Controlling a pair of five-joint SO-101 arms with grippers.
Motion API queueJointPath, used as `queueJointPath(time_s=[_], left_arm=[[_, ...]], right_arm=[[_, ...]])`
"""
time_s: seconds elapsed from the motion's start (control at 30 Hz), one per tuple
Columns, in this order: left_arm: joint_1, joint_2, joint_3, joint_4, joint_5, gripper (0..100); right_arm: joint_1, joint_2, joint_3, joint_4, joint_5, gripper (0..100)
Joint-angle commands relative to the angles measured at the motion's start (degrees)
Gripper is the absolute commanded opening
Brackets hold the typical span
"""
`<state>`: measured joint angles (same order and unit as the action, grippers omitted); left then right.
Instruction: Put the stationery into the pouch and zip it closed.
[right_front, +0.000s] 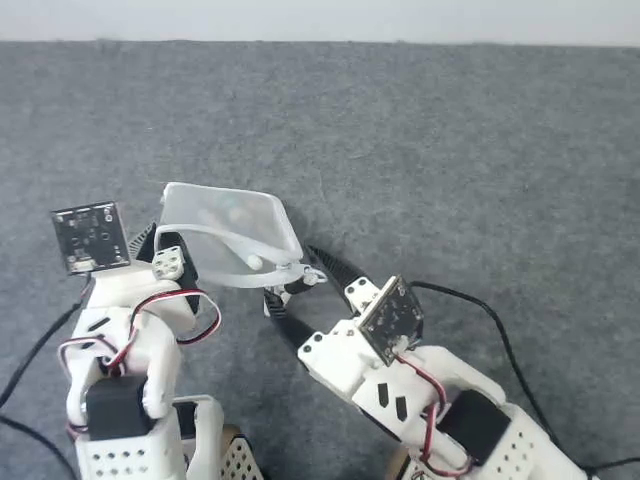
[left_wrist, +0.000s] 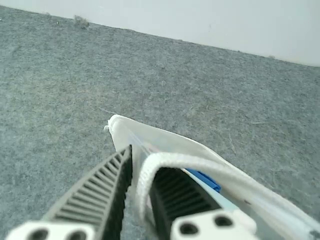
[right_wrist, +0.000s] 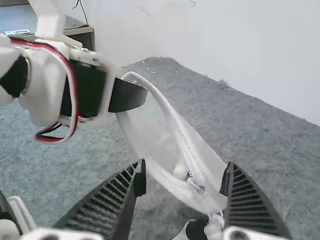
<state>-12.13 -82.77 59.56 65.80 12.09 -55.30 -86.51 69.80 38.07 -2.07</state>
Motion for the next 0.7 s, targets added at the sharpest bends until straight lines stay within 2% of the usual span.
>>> queueJointPath(time_s=[0.0, 0.1, 0.27, 0.47, 0.67], left_arm=[[-3.78, -2.02, -1.54, -2.29, 0.09, 1], [-6.68, -0.97, -1.71, -2.81, 1.93, 1], [-6.95, 7.21, -3.21, -4.40, 2.20, 1], [-8.35, 18.55, -7.96, -4.40, 2.37, 1], [-10.37, 21.19, -9.10, -4.31, 2.46, 1]], right_arm=[[-0.31, -1.01, -5.01, 2.59, -0.62, 23.8], [-0.22, -0.92, -5.10, 2.77, -0.70, 23.8], [-0.22, 1.19, -5.10, 2.42, -0.70, 23.8], [-0.22, 13.93, -5.27, -2.77, -0.79, 23.8], [-0.13, 23.25, -5.27, -8.04, -0.88, 23.9]])
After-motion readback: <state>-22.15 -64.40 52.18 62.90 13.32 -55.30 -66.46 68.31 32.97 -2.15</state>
